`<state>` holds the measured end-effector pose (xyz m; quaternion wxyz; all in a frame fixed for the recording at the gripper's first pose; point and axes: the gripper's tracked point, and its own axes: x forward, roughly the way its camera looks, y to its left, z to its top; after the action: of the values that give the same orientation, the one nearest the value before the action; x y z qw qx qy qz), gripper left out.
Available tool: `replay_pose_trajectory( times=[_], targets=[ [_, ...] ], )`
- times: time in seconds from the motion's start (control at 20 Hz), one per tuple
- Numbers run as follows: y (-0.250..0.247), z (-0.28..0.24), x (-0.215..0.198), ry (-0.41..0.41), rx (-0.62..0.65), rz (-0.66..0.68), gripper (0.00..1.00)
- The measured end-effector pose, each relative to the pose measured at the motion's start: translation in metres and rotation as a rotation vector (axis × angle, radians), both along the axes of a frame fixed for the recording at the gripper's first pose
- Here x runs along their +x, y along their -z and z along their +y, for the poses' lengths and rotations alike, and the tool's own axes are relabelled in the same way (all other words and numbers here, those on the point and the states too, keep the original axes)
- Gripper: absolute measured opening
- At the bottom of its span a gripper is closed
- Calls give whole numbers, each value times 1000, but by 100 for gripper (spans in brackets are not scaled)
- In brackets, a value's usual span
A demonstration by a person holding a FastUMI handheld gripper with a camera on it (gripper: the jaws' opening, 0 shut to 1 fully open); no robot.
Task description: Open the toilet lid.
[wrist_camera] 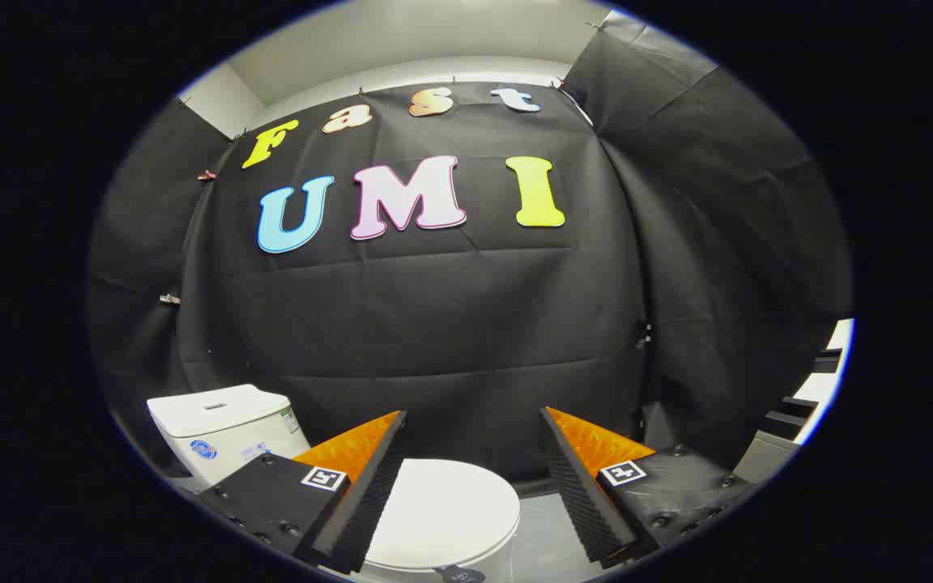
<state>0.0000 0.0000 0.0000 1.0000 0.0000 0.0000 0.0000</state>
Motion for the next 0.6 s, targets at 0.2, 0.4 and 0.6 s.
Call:
replay_pose_trajectory(
  times=[0.2, 0.4, 0.6],
  targets=[
    [5, -2, -1, 2, 1, 14, 98],
    [7, -2, 1, 1, -1, 21, 98],
    [13, -2, 1, 0, 11, 39, 98]
  ],
)
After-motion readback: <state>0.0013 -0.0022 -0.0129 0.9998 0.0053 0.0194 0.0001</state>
